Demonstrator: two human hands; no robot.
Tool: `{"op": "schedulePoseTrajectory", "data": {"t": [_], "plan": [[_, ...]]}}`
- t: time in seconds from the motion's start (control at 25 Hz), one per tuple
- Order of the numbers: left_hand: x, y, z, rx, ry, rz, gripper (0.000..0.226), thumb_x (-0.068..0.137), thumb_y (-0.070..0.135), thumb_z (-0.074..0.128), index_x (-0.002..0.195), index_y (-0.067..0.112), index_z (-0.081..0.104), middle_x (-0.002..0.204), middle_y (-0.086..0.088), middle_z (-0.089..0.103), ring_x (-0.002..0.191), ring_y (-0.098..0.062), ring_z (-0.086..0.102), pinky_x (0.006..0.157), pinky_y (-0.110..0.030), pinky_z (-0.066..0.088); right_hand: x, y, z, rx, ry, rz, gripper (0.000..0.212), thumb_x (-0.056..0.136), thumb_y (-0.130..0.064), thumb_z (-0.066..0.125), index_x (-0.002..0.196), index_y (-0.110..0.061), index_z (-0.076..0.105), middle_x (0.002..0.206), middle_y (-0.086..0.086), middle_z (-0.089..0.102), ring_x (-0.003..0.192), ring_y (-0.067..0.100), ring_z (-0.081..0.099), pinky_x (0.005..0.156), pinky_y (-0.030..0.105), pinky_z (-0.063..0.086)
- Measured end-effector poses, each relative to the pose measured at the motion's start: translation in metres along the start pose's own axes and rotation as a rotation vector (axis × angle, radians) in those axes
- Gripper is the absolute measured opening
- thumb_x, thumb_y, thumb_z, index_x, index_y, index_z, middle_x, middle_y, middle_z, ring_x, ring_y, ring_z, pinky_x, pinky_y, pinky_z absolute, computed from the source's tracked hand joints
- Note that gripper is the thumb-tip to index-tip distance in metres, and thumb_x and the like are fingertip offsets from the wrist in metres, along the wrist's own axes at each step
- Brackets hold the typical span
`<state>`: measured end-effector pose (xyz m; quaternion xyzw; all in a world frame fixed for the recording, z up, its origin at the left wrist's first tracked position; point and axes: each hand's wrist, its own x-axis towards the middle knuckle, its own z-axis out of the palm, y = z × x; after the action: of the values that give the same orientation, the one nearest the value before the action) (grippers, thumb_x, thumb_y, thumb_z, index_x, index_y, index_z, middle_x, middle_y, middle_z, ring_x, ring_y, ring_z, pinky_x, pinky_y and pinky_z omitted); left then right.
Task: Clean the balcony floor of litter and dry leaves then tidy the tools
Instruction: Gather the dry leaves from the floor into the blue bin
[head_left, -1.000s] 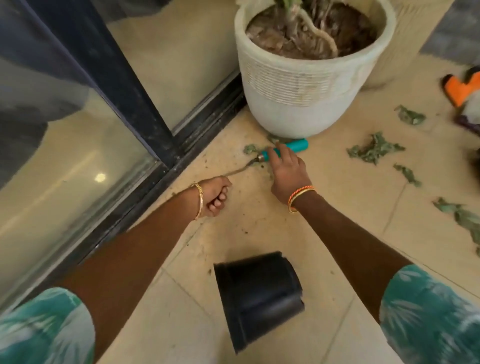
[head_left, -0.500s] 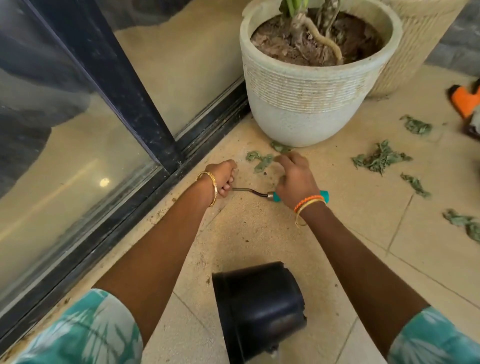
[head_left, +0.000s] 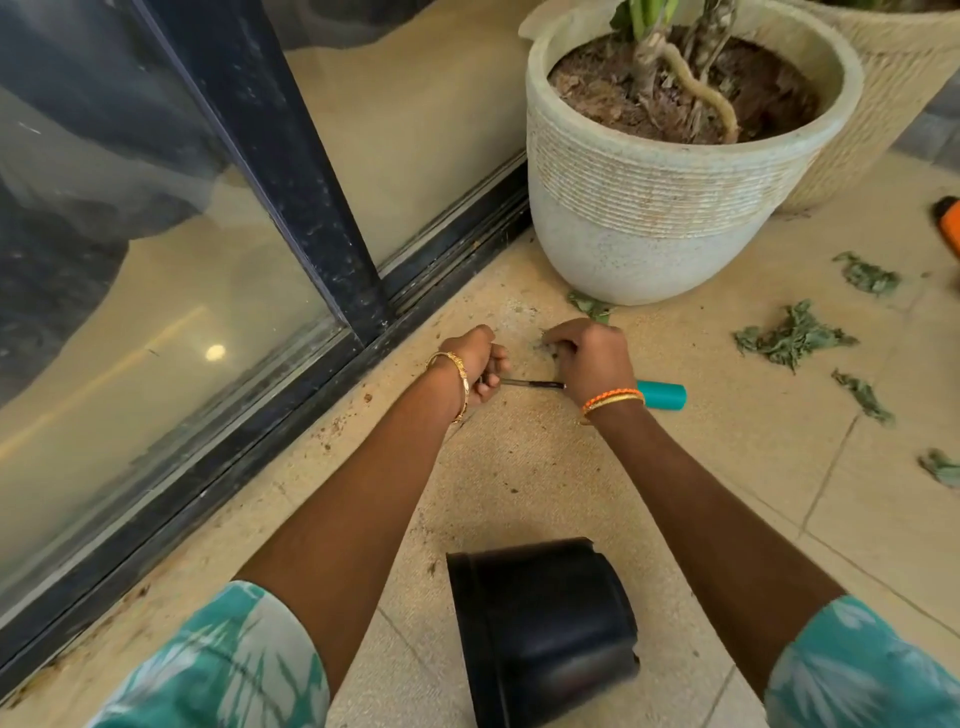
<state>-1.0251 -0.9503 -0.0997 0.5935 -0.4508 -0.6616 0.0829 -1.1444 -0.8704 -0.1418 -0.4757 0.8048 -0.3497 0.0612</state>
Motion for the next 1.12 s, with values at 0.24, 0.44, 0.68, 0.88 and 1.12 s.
{"op": "schedulePoseTrajectory", "data": {"t": [0.24,0.44,0.68,0.88,1.12], "plan": [[-0.003,0.004,0.03,0.115,-0.097,0.041,0.045,0.1,0.044,0.03,0.079,0.012,0.055,0.052,-0.001,0.055,0.031,-0.01,0.044,0.035,-0.013,0.027,-0.025,-0.044,-0.02,0.515,0.021,0.246,0.023,0.074,0.008,0.066,0.081,-0.013,0.06,0.071,-0.003,0.06,0.063,0.006,0.058,0.059,0.012,0.05],[0.004,0.005,0.018,0.106,-0.005,0.045,0.033,0.096,0.023,0.041,0.064,0.013,0.046,0.052,-0.001,0.045,0.03,-0.009,0.035,0.035,-0.011,0.023,-0.014,-0.032,-0.03,0.293,-0.055,0.25,0.009,0.082,-0.014,0.062,0.088,-0.015,0.069,0.094,-0.001,0.064,0.087,0.008,0.055,0.07,0.015,0.039],[0.002,0.011,-0.001,0.009,0.007,0.017,0.034,0.087,0.03,0.054,0.06,0.017,0.037,0.036,0.007,0.033,0.028,-0.008,0.027,0.033,-0.012,0.018,0.018,0.005,-0.011,-0.204,-0.221,0.238,0.044,0.091,-0.01,0.047,0.134,-0.015,0.048,0.14,0.013,0.043,0.131,0.032,0.034,0.106,0.043,0.036],[0.005,0.011,0.002,-0.043,-0.07,0.028,0.028,0.086,0.018,0.054,0.063,0.016,0.038,0.045,0.004,0.035,0.031,-0.007,0.025,0.031,-0.013,0.017,0.018,-0.001,-0.007,-0.414,-0.076,0.178,0.031,0.086,0.01,0.04,0.108,0.004,0.061,0.109,0.022,0.059,0.108,0.035,0.05,0.082,0.037,0.045],[-0.001,0.012,0.019,-0.11,-0.195,-0.02,0.014,0.099,0.006,0.041,0.087,0.006,0.049,0.07,-0.009,0.065,0.038,-0.007,0.048,0.032,-0.014,0.035,0.002,0.009,-0.037,0.071,0.114,0.31,0.027,0.08,0.008,0.053,0.092,-0.004,0.074,0.088,0.012,0.072,0.083,0.023,0.066,0.078,0.017,0.048]]}}
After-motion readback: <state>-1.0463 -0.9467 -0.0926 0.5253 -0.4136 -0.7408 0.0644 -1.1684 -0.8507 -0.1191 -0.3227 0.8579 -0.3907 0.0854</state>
